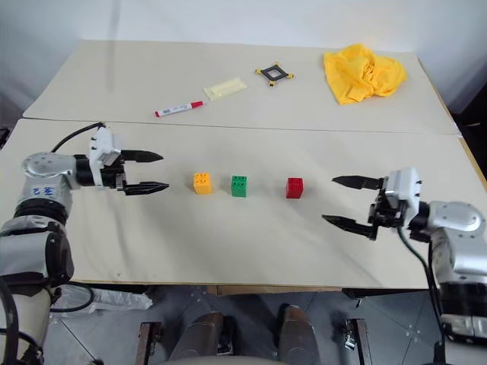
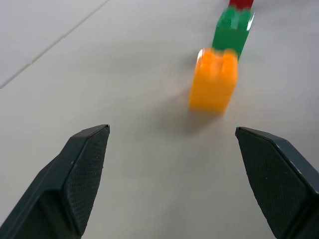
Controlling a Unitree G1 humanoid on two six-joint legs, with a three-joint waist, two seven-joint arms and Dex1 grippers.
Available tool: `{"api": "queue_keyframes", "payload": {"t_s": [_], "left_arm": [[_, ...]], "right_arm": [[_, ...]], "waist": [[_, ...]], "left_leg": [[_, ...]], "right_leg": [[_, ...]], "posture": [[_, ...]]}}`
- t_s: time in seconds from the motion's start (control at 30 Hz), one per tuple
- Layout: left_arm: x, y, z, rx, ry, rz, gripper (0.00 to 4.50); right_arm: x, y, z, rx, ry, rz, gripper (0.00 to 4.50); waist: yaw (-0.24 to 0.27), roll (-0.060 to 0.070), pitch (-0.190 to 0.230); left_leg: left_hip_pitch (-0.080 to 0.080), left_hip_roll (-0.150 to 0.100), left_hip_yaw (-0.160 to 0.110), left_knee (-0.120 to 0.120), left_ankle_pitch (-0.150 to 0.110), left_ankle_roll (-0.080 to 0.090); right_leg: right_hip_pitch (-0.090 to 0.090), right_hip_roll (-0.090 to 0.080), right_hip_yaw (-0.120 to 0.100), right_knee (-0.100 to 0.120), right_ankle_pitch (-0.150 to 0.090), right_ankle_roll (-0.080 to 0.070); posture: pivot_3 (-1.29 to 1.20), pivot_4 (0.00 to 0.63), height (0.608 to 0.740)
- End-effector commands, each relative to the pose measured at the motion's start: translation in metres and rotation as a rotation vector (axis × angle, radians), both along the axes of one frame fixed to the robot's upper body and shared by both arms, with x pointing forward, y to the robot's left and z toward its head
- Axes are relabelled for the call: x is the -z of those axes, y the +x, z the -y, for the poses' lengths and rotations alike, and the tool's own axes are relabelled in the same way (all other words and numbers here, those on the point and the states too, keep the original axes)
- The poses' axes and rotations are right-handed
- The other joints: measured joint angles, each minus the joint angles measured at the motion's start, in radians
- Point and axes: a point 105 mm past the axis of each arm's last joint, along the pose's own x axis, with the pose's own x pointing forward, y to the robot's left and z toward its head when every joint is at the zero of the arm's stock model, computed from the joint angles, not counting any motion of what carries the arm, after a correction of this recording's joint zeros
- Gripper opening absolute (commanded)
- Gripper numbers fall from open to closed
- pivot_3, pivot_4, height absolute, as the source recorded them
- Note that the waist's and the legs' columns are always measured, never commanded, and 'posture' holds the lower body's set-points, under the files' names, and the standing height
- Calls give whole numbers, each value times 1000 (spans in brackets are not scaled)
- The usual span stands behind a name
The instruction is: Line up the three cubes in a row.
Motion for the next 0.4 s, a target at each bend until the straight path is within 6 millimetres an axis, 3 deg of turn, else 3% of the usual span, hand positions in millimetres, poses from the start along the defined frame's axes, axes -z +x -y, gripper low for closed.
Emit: {"api": "queue_keyframes", "payload": {"t_s": [0.03,0.2,0.4], "left_arm": [[-20,-2,-10,-5,17,82,4303],[-32,-5,-21,-28,26,104,4303],[-19,-12,-30,-47,40,60,4303]], "right_arm": [[-4,4,13,-40,-70,9,4500],[-21,13,19,-49,-117,14,4500],[-21,14,14,-74,-123,-4,4500]], "waist": [[-1,0,0],[4,0,0],[-1,0,0]], "left_leg": [[0,0,0,0,0,0],[-1,-1,-1,1,0,0],[-1,-1,-1,1,0,0]], "right_leg": [[0,0,0,0,0,0],[0,-1,0,1,0,0],[0,-1,-1,1,0,0]], "posture": [[0,150,740],[0,150,740],[0,150,740]]}}
